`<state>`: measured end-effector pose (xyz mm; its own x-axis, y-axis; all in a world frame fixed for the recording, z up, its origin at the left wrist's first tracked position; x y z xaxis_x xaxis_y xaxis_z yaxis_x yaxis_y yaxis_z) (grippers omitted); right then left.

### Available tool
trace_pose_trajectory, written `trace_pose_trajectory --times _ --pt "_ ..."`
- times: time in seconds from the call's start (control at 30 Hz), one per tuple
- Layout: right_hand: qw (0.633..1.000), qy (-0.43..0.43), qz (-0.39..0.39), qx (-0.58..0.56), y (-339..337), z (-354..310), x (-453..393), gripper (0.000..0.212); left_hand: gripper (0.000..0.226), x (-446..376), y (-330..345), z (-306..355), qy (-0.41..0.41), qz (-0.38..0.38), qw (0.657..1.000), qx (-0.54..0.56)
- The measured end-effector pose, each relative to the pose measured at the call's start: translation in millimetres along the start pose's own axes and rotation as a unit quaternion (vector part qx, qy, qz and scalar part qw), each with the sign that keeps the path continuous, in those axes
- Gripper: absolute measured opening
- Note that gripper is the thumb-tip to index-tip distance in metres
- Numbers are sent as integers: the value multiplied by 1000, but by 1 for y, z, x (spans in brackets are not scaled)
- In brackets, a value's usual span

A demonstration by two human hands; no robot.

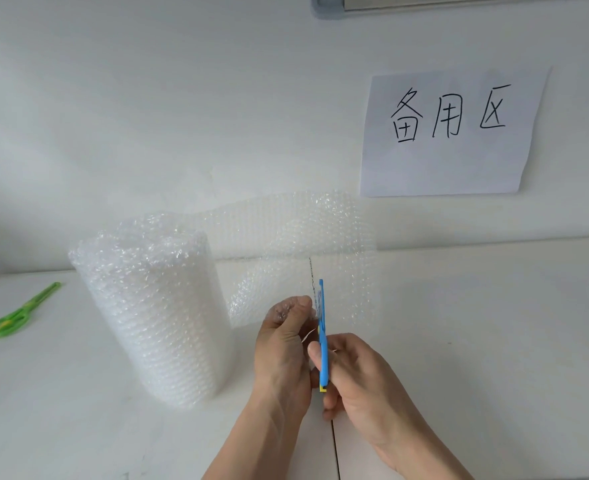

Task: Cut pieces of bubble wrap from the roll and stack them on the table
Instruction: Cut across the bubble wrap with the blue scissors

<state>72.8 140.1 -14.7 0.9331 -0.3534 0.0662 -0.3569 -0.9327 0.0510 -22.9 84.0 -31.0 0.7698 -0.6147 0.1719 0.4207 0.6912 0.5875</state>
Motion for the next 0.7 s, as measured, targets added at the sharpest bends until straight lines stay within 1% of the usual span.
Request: trace_pose_trajectory --times 0.07,0.17,0.27,0.37,0.5,0.57,0.7 --pt "1000 -7 -6 -5 0 0 1 27 12 1 1 -1 -1 0 1000 1" --pt "1000 -10 -12 -5 0 0 0 24 9 0 1 -2 -3 -1 1000 12" --pt "1000 -10 -17 -18 0 0 0 20 10 0 2 -4 -16 -10 1000 20" --pt "999 -7 -24 -29 2 -1 0 22 15 0 3 -6 -42 -21 999 19" --pt "998 -5 -31 -52 3 -1 -1 32 18 1 5 -4 -38 -27 999 0" --pt "998 -9 -32 -55 3 -2 -1 28 18 1 6 -2 -29 -29 999 -4" --pt "998 -23 -27 -43 1 -1 -1 22 11 1 6 -1 -18 -26 999 -4"
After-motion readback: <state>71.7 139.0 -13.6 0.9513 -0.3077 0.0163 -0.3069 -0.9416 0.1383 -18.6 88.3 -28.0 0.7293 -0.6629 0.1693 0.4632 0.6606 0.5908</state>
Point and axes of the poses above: each hand's wrist, its own x-axis away from the middle knuckle, its own y-axis out of the palm, z = x × y, the point moved 9 cm from there along -x, towards the middle knuckle, and after that the axes turned 11 degrees about -z, right-handed, at the moved point
